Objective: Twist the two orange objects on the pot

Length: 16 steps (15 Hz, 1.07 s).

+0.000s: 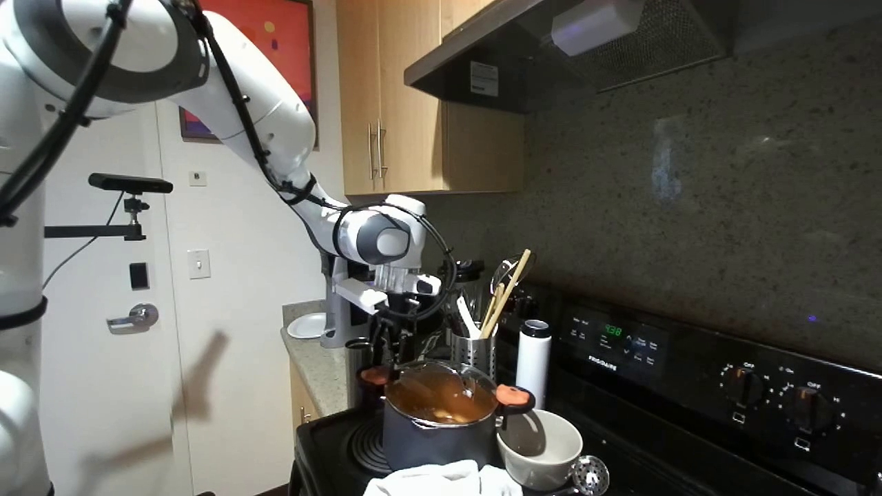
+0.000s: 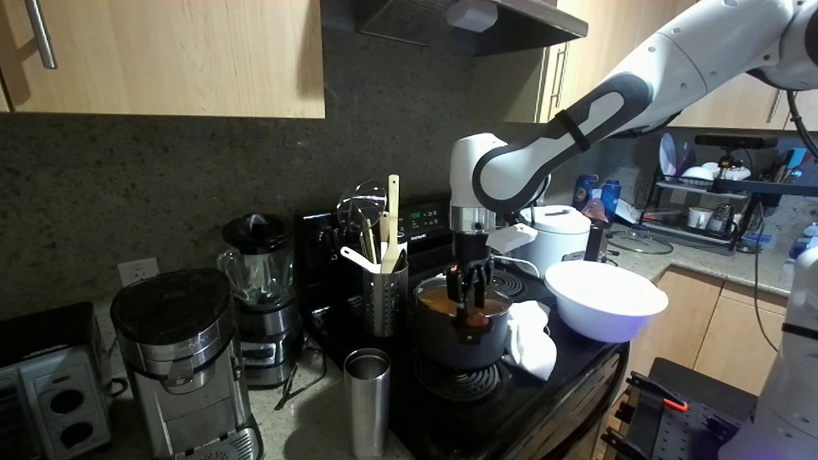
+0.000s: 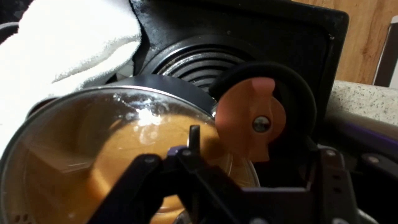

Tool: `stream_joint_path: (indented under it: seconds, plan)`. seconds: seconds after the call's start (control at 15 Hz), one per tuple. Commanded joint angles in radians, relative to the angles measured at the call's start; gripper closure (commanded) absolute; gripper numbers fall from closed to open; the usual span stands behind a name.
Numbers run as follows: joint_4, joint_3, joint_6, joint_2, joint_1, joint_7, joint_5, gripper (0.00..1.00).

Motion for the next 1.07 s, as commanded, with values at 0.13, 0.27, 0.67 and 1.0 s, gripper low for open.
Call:
stream_joint_path:
  seconds: [0.13,0.27,0.67,1.0]
  plan:
    - [-0.016,-0.007,-0.003,-0.081,0.005,0.219,0.029,0.0]
    - [-0.017,-0.006,-0.016,-0.116,0.004,0.304,0.035,0.0]
    - [-0.029,0.004,-0.014,-0.219,-0.007,0.515,0.009,0.0]
    - [-0.036,0.019,-0.016,-0.238,-0.013,0.664,-0.047,0.0]
